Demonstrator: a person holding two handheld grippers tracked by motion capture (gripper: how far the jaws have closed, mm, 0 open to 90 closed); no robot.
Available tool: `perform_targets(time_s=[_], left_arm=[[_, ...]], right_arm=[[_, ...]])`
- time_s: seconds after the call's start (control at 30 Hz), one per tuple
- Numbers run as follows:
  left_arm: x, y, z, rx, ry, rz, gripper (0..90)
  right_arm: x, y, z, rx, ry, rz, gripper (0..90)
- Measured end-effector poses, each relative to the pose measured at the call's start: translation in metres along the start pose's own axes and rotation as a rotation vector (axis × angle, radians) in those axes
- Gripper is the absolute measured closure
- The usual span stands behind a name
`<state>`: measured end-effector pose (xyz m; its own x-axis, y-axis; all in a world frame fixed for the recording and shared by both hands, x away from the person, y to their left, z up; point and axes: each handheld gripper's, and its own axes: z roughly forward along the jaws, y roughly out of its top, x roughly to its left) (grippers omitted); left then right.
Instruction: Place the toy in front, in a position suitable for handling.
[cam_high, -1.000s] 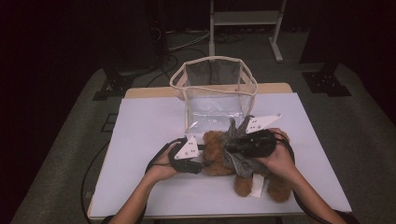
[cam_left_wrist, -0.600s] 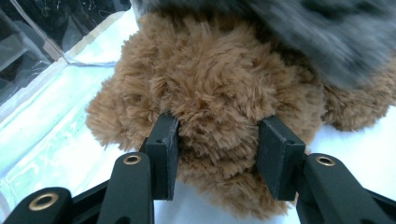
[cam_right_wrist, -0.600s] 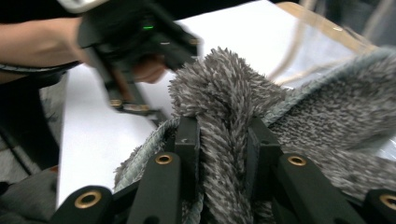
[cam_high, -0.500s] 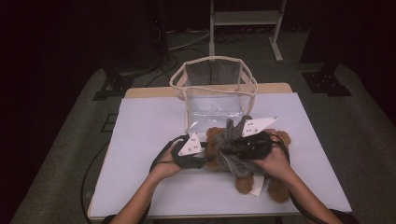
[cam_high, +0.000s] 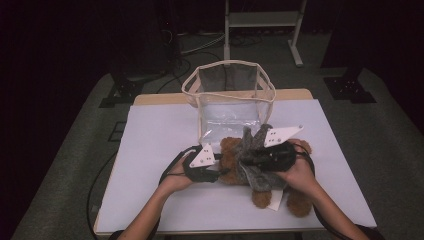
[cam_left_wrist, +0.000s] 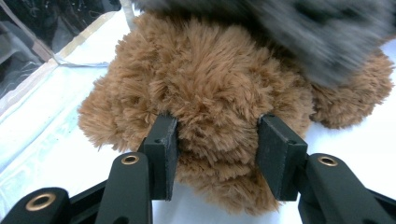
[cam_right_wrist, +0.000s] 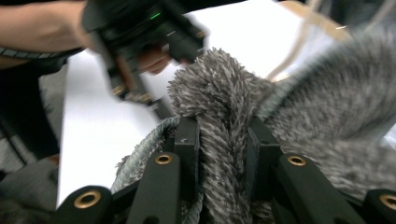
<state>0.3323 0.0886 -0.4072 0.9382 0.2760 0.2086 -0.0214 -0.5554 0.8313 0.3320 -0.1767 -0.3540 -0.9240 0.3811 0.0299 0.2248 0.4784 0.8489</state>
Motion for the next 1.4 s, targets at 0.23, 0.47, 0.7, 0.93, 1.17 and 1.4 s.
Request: perform_targets(time_s=[0.23,0.47,0.7,0.93,1.17,1.4], left_arm=[[-0.001,-0.001,-0.001,0.008,-0.025,0.009,50.3],[0.003,0.008,-0.011,-0.036,-0.028,-0.008,37.8],[-0.008,0.015,-0.002,-0.026,-0.063,0.031,39.5],[-0.012,0.012,-0.001,-0.016,-0.082,0.039,42.1],[-0.009,0.015,-0.006,0.004,-0.083,0.059,40.2],[-0.005,0.025,-0.008,-0.035,-0.077,0.016,29.6]], right_arm=[[-0.030,0.007,-0.011,0.014,-0.068,0.075,69.7],[-0.024,-0.003,0.002,0.077,0.016,0.097,70.1],[-0.008,-0.006,0.000,0.080,0.058,0.081,70.1],[-0.035,0.006,-0.023,0.025,-0.005,0.136,69.9],[-0.043,0.003,-0.010,0.166,-0.012,0.136,69.9],[-0.020,-0.011,-0.006,0.161,0.055,0.140,70.1]])
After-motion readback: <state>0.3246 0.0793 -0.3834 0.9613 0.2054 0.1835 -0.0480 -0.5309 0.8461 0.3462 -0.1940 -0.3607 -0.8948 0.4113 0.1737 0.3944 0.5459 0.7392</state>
